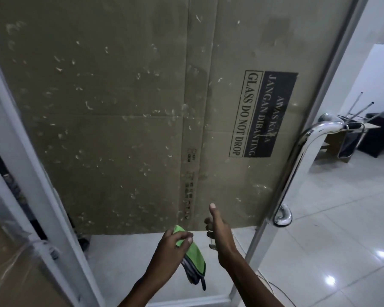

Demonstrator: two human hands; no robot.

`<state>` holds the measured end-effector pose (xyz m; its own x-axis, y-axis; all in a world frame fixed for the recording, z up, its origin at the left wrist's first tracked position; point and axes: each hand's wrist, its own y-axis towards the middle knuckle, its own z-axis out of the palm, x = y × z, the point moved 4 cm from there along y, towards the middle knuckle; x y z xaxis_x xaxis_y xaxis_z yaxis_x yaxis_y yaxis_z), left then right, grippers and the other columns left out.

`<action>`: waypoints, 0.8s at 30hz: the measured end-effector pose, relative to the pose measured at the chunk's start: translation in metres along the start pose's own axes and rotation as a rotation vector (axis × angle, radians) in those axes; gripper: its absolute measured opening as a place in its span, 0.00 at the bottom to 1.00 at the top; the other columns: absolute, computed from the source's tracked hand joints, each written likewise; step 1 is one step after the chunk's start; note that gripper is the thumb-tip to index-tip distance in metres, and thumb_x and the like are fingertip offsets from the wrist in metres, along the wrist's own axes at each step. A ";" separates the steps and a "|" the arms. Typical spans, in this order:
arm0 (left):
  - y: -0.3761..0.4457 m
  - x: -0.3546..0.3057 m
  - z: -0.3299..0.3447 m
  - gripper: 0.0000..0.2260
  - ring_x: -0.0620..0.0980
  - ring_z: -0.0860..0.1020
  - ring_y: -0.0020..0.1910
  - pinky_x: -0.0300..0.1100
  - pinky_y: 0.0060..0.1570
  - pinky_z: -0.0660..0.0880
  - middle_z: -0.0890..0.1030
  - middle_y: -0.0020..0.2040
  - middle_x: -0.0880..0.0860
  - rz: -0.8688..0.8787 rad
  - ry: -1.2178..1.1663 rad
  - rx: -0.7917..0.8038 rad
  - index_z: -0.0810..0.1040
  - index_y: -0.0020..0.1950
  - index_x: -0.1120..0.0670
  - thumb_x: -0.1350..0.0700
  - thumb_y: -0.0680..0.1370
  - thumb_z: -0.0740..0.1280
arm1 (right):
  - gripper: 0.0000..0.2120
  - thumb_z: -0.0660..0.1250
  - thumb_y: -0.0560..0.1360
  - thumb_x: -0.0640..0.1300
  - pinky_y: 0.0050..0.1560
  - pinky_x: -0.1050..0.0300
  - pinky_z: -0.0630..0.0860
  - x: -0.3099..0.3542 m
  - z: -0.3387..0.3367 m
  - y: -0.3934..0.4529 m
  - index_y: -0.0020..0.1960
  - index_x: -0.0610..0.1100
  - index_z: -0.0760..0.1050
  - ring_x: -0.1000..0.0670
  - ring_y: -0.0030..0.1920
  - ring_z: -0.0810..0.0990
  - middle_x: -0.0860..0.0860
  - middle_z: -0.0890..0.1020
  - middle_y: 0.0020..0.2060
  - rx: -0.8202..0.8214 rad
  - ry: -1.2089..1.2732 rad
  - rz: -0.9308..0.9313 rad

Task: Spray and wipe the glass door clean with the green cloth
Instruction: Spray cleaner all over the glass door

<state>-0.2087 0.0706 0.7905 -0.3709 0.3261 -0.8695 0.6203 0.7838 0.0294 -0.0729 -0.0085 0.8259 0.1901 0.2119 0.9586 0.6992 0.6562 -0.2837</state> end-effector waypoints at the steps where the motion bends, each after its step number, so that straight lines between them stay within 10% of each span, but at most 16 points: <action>1: 0.000 0.001 -0.001 0.05 0.46 0.73 0.65 0.40 0.61 0.71 0.74 0.63 0.51 -0.006 -0.004 -0.008 0.80 0.51 0.36 0.48 0.80 0.67 | 0.30 0.56 0.80 0.67 0.48 0.52 0.72 0.002 0.002 0.000 0.65 0.44 0.78 0.51 0.53 0.78 0.50 0.81 0.54 0.004 -0.013 -0.020; 8: -0.001 0.005 -0.021 0.06 0.45 0.75 0.61 0.37 0.56 0.72 0.74 0.59 0.50 -0.042 -0.010 -0.065 0.80 0.52 0.36 0.48 0.81 0.66 | 0.20 0.60 0.80 0.64 0.39 0.56 0.67 0.006 0.024 0.011 0.44 0.46 0.70 0.50 0.39 0.71 0.48 0.72 0.39 0.027 -0.011 -0.110; 17: -0.008 0.019 -0.051 0.09 0.48 0.75 0.60 0.39 0.55 0.71 0.74 0.59 0.51 -0.092 0.019 -0.205 0.82 0.57 0.45 0.55 0.81 0.66 | 0.19 0.63 0.82 0.58 0.42 0.56 0.71 -0.008 0.062 0.013 0.58 0.41 0.69 0.50 0.41 0.72 0.46 0.74 0.44 0.224 -0.127 -0.092; 24: -0.014 0.035 -0.094 0.14 0.50 0.75 0.60 0.36 0.53 0.74 0.74 0.62 0.51 -0.064 0.092 -0.401 0.81 0.62 0.48 0.62 0.81 0.63 | 0.21 0.67 0.78 0.61 0.38 0.59 0.70 -0.011 0.113 0.014 0.49 0.46 0.62 0.52 0.37 0.71 0.48 0.70 0.41 0.344 -0.152 -0.151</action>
<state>-0.2952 0.1209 0.8059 -0.4710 0.3019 -0.8289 0.2829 0.9417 0.1822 -0.1434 0.0803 0.8085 -0.0193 0.1820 0.9831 0.4353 0.8867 -0.1556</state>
